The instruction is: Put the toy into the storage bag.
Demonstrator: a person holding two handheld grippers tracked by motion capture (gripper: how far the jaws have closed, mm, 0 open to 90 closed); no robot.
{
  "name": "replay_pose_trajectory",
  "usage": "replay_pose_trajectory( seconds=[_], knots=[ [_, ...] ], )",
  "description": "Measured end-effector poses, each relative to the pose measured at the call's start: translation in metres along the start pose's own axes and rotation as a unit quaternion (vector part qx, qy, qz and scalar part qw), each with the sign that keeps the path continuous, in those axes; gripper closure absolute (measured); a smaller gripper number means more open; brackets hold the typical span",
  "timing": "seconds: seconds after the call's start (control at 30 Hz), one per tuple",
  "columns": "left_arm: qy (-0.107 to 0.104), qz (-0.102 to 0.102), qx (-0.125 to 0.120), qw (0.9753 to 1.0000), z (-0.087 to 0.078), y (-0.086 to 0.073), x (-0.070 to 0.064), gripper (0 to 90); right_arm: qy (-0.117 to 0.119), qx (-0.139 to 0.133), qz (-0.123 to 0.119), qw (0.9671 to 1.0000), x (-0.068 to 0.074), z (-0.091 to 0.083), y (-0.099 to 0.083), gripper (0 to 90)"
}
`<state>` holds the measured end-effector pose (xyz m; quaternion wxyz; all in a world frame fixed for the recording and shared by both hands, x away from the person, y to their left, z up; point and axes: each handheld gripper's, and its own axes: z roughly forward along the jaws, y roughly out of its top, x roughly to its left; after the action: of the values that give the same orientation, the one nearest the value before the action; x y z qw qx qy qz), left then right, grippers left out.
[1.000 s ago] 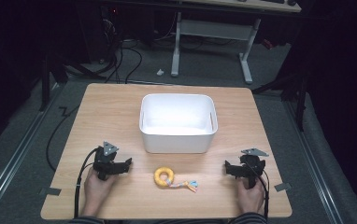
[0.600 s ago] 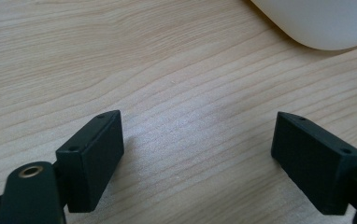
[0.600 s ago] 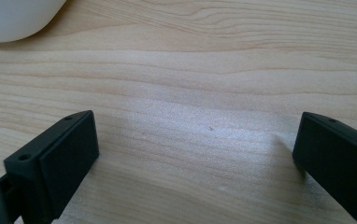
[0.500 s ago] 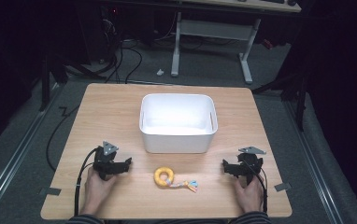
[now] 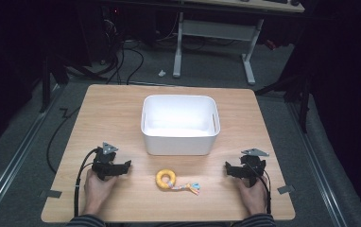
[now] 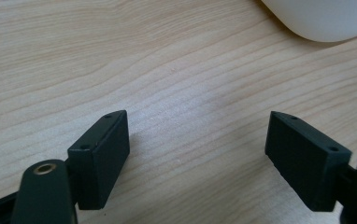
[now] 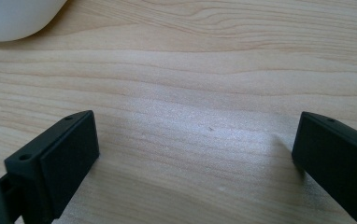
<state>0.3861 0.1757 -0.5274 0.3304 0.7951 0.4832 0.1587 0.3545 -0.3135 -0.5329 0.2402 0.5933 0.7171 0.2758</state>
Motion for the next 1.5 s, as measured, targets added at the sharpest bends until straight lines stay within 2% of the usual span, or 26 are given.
replay_pose_trajectory(
  seconds=[0.07, 0.3, 0.53, 0.67, 0.77, 0.9, 1.13, 1.27, 1.3, 1.5],
  knots=[
    [-0.007, -0.004, 0.005, 1.0, -0.002, 0.001, 0.0, 23.2, 0.0, 0.0, -0.001, 1.0, 0.0, 0.0, -0.001, 0.7],
    [-0.025, -0.011, -0.007, 0.9996, -0.013, 0.006, -0.004, 26.6, 0.005, -0.003, -0.004, 1.0, 0.001, -0.002, -0.002, 4.5],
    [-0.032, -0.012, -0.014, 0.9993, -0.022, 0.009, -0.011, 30.3, 0.011, -0.011, -0.013, 0.9998, 0.001, -0.004, -0.003, 9.0],
    [-0.027, 0.004, -0.011, 0.9996, -0.026, 0.011, -0.016, 30.5, 0.012, -0.011, -0.014, 0.9998, 0.001, -0.004, -0.003, 9.6],
    [-0.034, 0.008, -0.011, 0.9993, -0.028, 0.013, -0.022, 30.8, 0.013, -0.011, -0.013, 0.9998, 0.002, -0.004, -0.003, 9.6],
    [-0.039, 0.026, -0.002, 0.9989, -0.03, 0.017, -0.033, 31.4, 0.013, -0.011, -0.013, 0.9998, 0.002, -0.004, -0.003, 9.7],
    [-0.052, 0.045, -0.001, 0.9976, -0.032, 0.024, -0.051, 33.7, 0.013, -0.012, -0.014, 0.9998, 0.002, -0.005, -0.003, 9.9],
    [-0.057, 0.058, 0.009, 0.9967, -0.03, 0.027, -0.06, 36.0, 0.013, -0.012, -0.014, 0.9997, 0.002, -0.005, -0.004, 10.0],
    [-0.062, 0.068, 0.019, 0.9956, -0.029, 0.03, -0.066, 36.3, 0.013, -0.012, -0.014, 0.9997, 0.002, -0.005, -0.004, 10.0],
    [-0.071, 0.088, 0.03, 0.9931, -0.026, 0.037, -0.082, 38.4, 0.013, -0.013, -0.015, 0.9997, 0.002, -0.005, -0.004, 10.3]
  ],
)
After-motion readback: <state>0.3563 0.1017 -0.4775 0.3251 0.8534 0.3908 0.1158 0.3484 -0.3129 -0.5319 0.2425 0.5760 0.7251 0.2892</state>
